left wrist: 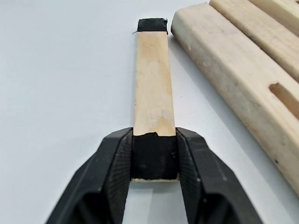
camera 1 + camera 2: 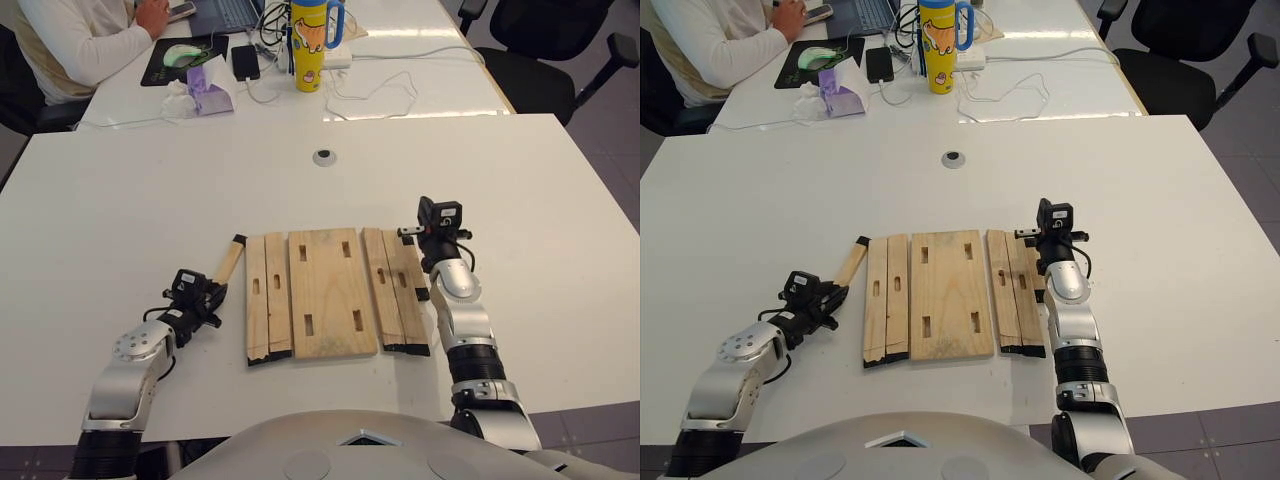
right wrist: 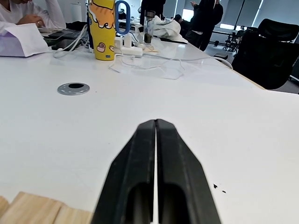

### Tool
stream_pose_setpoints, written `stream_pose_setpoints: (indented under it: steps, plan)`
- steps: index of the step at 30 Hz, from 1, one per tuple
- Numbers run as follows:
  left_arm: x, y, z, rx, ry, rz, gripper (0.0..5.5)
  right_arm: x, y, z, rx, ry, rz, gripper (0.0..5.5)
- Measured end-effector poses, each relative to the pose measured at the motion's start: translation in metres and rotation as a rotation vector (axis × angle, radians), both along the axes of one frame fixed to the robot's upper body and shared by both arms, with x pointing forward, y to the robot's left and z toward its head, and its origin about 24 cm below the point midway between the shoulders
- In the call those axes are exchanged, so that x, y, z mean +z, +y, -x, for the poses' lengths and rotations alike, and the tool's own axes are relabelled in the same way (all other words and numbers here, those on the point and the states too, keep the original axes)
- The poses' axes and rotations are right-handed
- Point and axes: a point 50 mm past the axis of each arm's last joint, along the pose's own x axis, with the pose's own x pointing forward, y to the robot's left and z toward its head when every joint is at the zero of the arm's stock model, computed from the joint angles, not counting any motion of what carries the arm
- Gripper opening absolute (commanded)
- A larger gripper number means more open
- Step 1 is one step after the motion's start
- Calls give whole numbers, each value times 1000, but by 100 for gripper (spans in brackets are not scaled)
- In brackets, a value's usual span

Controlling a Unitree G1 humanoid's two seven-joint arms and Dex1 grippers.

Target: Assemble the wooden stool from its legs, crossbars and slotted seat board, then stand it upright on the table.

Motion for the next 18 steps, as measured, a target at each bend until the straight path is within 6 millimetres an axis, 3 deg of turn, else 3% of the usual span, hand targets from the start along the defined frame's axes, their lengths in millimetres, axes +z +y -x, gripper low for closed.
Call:
stream_pose_setpoints:
  steps: [9, 13, 18]
  plan:
    - [4, 10, -10, 85, -73, -59, 134, 3, 1, -3, 1, -12, 0, 0]
    - [35, 15, -36, 115, -280, -101, 134, 11, 3, -7, 18, -31, -16, 28]
    - [65, -12, -49, -36, -461, -38, 134, 41, 24, -22, 223, 2, -268, 97]
